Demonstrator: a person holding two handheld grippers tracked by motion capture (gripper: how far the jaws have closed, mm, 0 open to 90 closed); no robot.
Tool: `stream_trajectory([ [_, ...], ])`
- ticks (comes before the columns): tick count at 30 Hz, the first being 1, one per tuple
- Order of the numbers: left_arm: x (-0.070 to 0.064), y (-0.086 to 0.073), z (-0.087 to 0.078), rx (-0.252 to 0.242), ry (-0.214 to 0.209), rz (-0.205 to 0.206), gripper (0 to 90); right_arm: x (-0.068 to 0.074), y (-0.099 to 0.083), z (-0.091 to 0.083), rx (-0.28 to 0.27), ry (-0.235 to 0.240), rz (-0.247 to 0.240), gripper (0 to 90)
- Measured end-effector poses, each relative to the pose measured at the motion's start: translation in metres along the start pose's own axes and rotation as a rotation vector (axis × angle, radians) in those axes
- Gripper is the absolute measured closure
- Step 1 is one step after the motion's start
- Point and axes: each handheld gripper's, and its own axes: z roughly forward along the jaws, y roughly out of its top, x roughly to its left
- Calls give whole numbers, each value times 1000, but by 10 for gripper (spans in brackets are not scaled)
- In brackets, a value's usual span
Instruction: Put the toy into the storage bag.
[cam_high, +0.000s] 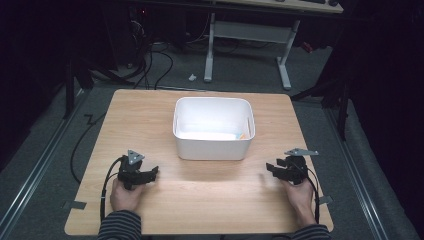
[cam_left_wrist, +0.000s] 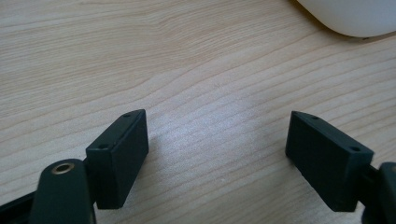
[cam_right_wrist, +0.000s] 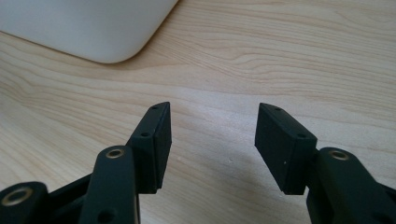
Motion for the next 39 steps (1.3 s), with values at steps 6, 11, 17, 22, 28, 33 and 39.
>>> stream_trajectory([
  [6, 0, 0, 0, 0, -1, 0, 218, 0, -3, 8, 12, -19, -9, 463],
  [11, 1, 1, 1, -1, -3, 3, 217, 3, -3, 12, 0, -33, -21, 463],
  [17, 0, 1, 2, -1, 4, 0, 217, 3, -1, 20, 24, -42, -37, 457],
  [22, 0, 1, 1, 0, 6, -2, 217, 3, -3, 24, 26, -49, -39, 449],
  [28, -1, 1, 1, 0, 6, -2, 217, 3, -10, 23, -5, -50, -41, 436],
  [33, 0, 1, 1, -1, 6, -2, 216, 7, -16, 25, -48, -66, -102, 376],
  [39, -1, 1, 1, -2, 5, -1, 215, 7, -17, 25, -43, -69, -95, 346],
])
